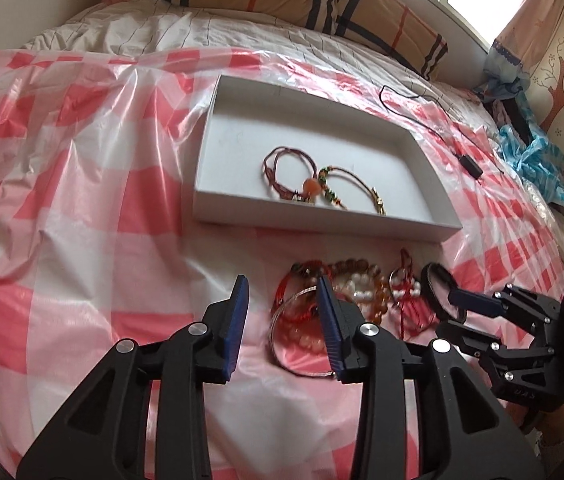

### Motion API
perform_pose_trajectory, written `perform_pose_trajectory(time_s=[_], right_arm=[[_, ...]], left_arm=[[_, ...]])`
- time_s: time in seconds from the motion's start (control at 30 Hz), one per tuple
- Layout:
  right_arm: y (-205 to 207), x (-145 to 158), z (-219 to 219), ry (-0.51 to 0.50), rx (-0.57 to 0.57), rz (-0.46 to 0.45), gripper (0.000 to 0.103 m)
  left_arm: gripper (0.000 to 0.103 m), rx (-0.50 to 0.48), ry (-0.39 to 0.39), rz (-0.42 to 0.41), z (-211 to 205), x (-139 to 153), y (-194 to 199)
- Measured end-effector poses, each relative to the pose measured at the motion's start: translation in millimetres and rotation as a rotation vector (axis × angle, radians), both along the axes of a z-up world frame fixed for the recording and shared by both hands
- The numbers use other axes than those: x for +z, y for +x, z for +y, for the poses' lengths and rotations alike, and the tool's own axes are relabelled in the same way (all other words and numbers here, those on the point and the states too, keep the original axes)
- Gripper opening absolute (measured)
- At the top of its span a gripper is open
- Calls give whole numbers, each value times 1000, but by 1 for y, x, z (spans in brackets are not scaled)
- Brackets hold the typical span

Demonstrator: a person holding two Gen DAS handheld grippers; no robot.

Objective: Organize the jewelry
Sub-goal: 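Move both open tools back over the bracelet pile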

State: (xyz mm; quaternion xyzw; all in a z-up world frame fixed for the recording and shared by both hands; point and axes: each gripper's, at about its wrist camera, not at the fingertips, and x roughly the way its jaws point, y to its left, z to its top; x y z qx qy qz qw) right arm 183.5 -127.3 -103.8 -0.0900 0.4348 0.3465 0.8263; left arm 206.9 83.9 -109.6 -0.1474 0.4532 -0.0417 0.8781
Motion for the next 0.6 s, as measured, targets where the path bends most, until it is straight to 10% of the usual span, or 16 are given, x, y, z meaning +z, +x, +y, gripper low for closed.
perform_pose_trajectory(time_s=[0.6], right_arm=[[-9,-15,1,-34,109,183,45]], left_arm=[[36,-207,199,99,-40,-15,-24]])
